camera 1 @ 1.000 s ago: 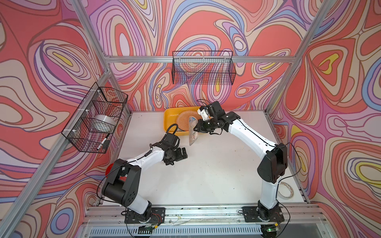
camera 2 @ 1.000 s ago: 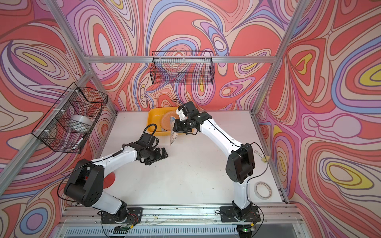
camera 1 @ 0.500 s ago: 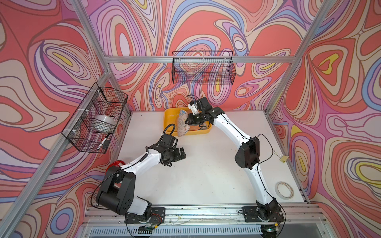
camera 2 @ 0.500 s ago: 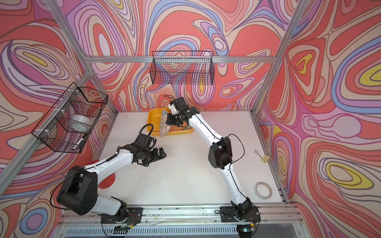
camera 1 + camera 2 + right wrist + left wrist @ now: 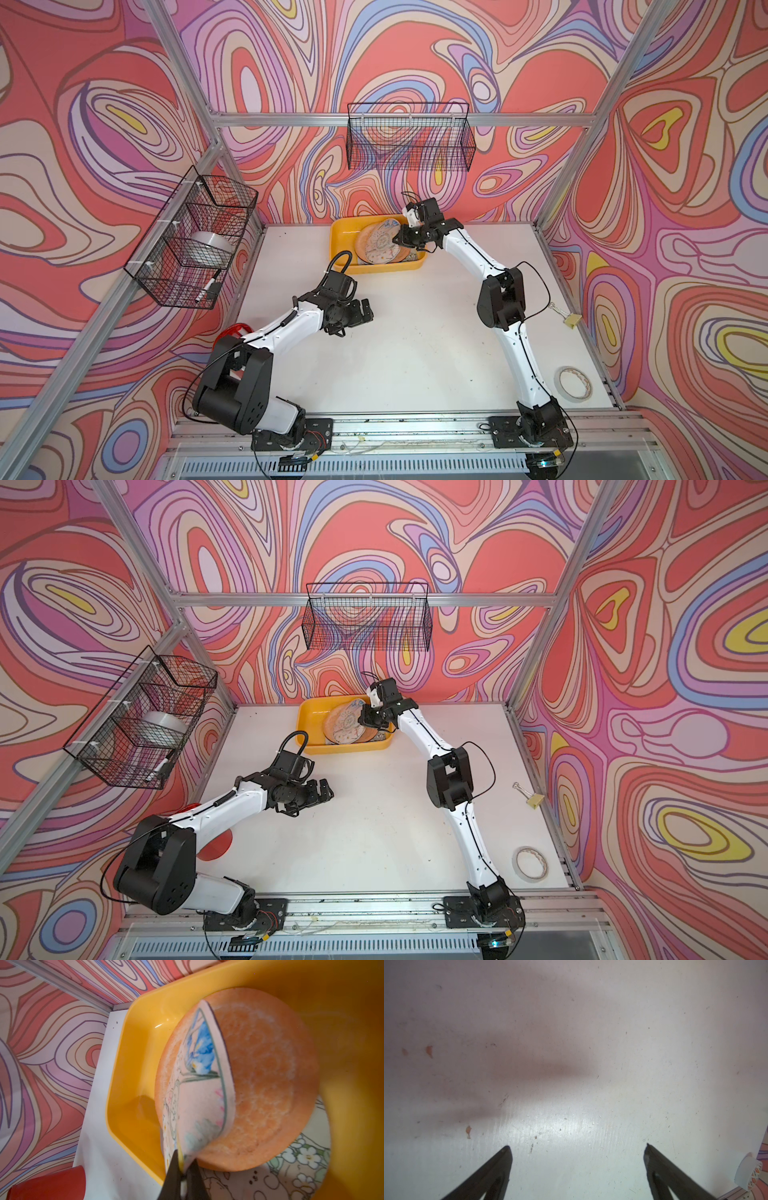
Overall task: Put the coasters into the storage box
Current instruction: Place the coaster in the storage box, then reset both arms
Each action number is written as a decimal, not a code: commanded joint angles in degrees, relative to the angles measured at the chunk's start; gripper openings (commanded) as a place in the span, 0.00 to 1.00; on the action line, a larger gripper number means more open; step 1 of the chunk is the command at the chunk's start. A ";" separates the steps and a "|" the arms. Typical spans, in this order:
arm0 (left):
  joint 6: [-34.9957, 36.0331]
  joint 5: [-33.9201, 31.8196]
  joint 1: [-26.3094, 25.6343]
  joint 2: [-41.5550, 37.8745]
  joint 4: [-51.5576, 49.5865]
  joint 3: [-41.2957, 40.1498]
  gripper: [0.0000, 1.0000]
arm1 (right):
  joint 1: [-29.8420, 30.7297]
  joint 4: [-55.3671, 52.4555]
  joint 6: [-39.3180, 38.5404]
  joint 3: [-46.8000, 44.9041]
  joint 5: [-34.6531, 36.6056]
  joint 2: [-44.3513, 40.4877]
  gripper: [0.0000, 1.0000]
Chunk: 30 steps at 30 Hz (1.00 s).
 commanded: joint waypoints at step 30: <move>16.26 -26.62 12.50 -16.86 9.39 -6.96 1.00 | -0.84 10.90 -13.67 -50.62 19.13 -39.03 0.98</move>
